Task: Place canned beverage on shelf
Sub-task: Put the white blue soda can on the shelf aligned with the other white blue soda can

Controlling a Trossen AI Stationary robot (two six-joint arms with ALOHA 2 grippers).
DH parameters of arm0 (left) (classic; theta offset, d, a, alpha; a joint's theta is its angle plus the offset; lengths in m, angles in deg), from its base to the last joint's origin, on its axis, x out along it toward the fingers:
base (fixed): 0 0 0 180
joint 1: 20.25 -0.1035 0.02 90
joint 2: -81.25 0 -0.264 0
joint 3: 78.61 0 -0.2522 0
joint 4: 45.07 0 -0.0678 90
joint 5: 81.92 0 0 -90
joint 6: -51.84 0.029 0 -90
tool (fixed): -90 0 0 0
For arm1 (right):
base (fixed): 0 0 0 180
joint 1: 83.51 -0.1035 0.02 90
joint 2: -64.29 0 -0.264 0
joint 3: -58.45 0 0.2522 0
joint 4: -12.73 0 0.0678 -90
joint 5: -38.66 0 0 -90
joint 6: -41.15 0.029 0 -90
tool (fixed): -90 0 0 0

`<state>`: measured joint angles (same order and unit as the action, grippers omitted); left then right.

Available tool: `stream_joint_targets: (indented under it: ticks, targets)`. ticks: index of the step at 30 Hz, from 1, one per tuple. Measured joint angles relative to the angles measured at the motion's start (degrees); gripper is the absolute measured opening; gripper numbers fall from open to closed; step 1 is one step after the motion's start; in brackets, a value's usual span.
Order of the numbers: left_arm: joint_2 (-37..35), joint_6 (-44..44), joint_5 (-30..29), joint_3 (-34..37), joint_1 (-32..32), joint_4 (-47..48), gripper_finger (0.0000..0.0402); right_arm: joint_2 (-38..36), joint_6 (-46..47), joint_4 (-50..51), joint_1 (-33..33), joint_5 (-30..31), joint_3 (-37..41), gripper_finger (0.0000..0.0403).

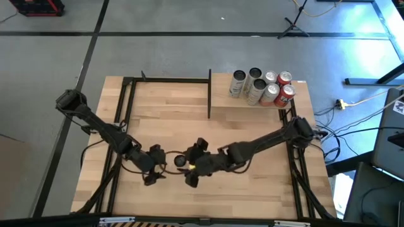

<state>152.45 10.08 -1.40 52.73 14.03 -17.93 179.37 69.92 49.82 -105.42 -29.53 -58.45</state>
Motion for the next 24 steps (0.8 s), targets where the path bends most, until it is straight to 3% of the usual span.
stream_joint_targets:
  ticks: [7,15,24]
  targets:
    - [0.0,-2.81,-3.17,0.0,6.3,1.33,0.0313,5.39,-0.06,8.05,2.73,-3.02,-8.6,0.0325]
    - [0.0,-6.97,-9.48,0.0,11.36,3.83,0.0313,9.05,-0.02,8.33,3.19,-6.42,-8.99,0.0325]
    - [0.0,-7.44,-11.03,0.0,12.02,4.7,0.0313,11.7,1.25,8.42,3.19,-6.32,-8.93,0.0325]
